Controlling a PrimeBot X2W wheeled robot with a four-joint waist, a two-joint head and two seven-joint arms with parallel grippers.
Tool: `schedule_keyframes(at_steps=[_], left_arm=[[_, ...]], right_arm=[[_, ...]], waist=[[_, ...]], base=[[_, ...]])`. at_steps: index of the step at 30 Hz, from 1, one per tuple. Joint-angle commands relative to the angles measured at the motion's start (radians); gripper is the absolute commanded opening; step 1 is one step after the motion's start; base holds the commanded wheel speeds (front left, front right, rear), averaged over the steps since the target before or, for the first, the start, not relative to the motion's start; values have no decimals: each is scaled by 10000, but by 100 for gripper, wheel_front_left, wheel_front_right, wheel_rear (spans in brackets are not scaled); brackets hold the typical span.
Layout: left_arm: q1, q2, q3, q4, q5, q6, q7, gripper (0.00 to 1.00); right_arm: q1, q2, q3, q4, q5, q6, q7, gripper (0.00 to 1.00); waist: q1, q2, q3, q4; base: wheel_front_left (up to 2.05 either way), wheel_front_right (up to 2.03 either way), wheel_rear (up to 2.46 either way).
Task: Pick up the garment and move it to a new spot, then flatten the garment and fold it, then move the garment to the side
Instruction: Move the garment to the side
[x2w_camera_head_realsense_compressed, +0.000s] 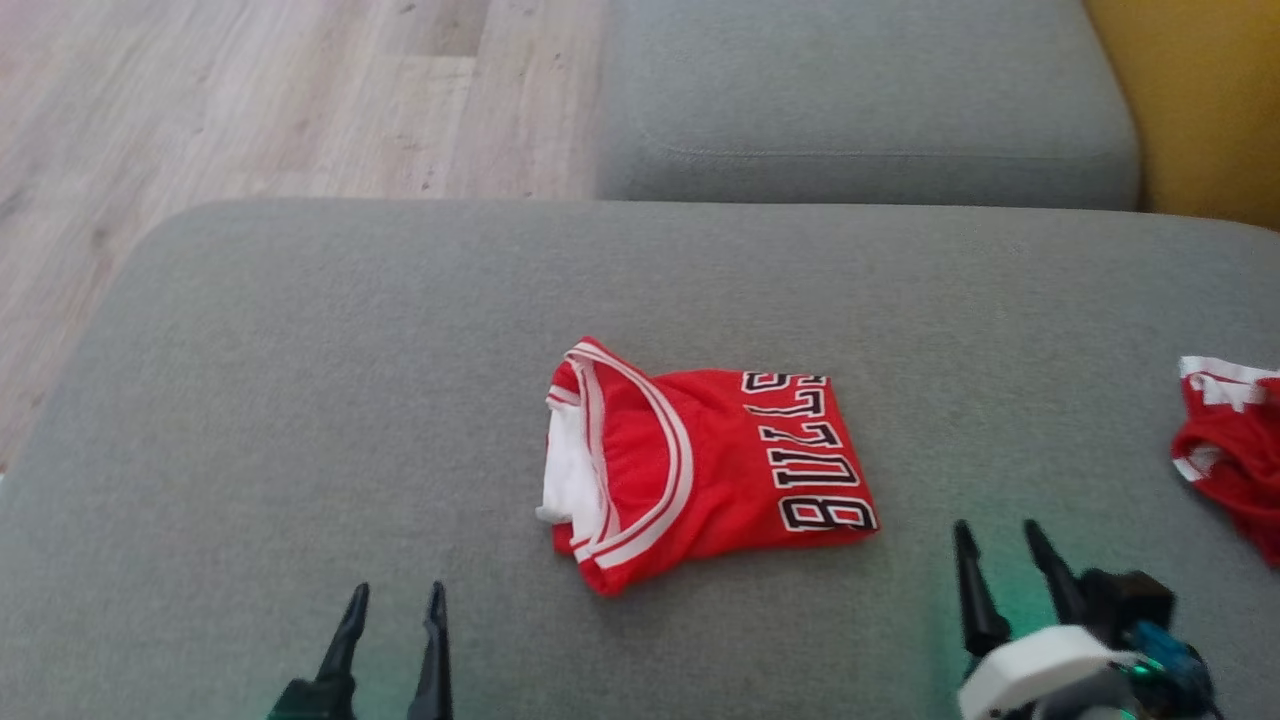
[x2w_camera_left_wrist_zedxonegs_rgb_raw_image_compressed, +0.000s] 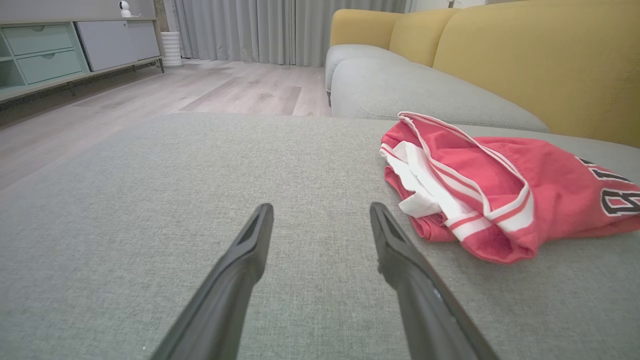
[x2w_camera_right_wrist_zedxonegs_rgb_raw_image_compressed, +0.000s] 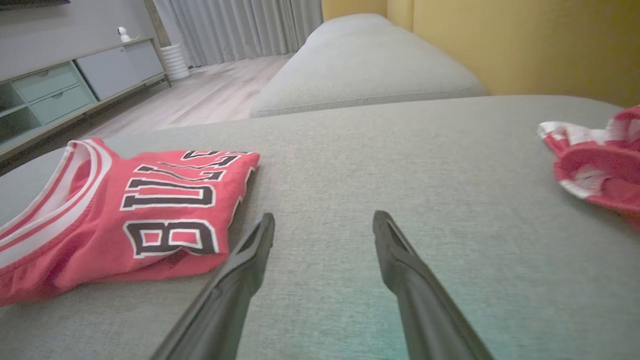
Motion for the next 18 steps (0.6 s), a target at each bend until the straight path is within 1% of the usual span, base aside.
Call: schedule_keyframes(at_steps=[1,5,9,10,12,14,17,18], left_arm=[[-535,-5,167,-345,-48,-8,-82,100],[-698,-5,-235,-316,-1,-71,-82,100],[-808,-5,-565,-173,56,-134,-82,100],[-808,-5,-565,-173,56,-134,-82,100],[-874,-5,-673,-115,76,-161,-82,100],[-890,-5,-715,-73,23,-156,-82,100],[-909,-5,-694,8,-383,-184,-82,100],[-927,-5,-671,-9,-468,-174,-82,100]], right_arm=[[-763,-34,459,-129,47,-9,-110,100],[-1599,-34,734,396,163,-9,-110,100],[-2582,-34,631,1441,-139,-9,-109,100],[-2582,-34,631,1441,-139,-9,-109,100],[-2992,-34,425,2340,-327,-9,-14,100],[-3275,-34,165,3329,-532,-9,361,100],[-3484,-34,-223,4536,-787,-9,727,100],[-3523,-34,-326,4819,-801,-9,723,65]], waist=[[1,0,115,194],[1,0,336,718],[1,0,579,1433],[1,0,579,1433],[1,0,698,1803],[1,0,794,2111],[1,0,890,2411],[1,0,894,2435]], base=[[0,0,0],[0,0,0],[0,0,0],[0,0,0],[0,0,0],[0,0,0],[0,0,0],[0,0,0]])
